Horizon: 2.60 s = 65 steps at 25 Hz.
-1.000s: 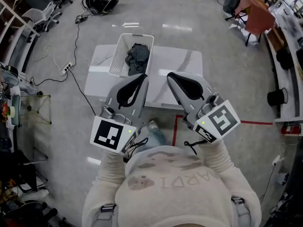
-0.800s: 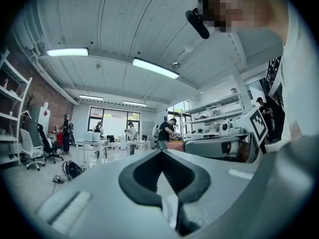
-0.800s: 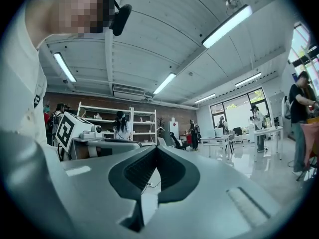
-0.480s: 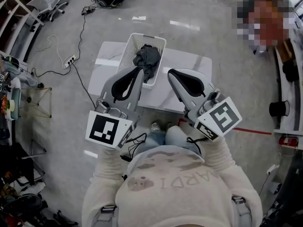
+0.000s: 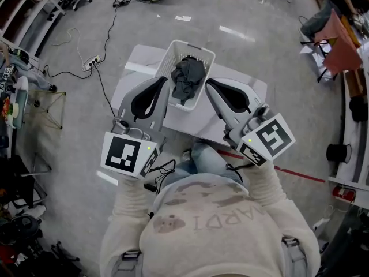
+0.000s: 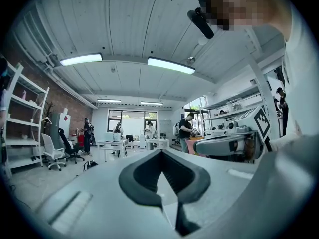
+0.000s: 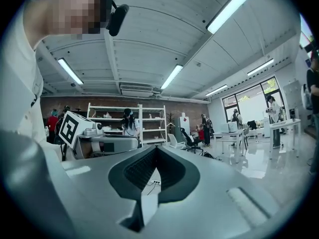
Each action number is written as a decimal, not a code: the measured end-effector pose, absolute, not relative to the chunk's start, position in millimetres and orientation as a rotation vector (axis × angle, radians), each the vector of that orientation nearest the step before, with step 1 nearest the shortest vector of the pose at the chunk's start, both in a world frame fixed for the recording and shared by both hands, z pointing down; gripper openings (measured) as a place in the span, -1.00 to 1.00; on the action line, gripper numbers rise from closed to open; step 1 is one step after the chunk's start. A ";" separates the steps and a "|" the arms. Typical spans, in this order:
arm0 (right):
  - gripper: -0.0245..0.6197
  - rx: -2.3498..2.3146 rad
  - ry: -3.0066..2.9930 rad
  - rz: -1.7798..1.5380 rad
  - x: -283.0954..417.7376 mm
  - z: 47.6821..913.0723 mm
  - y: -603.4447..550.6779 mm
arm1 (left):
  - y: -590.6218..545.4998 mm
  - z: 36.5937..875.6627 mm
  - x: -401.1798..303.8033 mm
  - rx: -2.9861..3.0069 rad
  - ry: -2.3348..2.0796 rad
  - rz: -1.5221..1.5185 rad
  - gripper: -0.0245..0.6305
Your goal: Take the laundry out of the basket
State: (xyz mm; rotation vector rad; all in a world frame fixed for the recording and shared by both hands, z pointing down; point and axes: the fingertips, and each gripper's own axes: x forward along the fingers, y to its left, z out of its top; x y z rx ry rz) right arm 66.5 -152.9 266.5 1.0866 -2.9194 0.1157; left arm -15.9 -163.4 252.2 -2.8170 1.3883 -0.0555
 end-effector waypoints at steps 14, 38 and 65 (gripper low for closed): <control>-0.84 0.870 -2.925 0.146 65.1 291.9 -273.8 | -257.3 268.8 -15.4 -2.767 1.566 -0.075 -0.92; -0.84 0.847 -2.810 0.420 55.0 390.4 -386.1 | -376.7 328.4 -20.0 -2.847 1.585 -0.178 -0.92; -0.84 1.147 -2.208 0.819 33.3 658.0 -445.2 | -464.8 485.1 -4.4 -3.239 0.958 -0.254 -0.92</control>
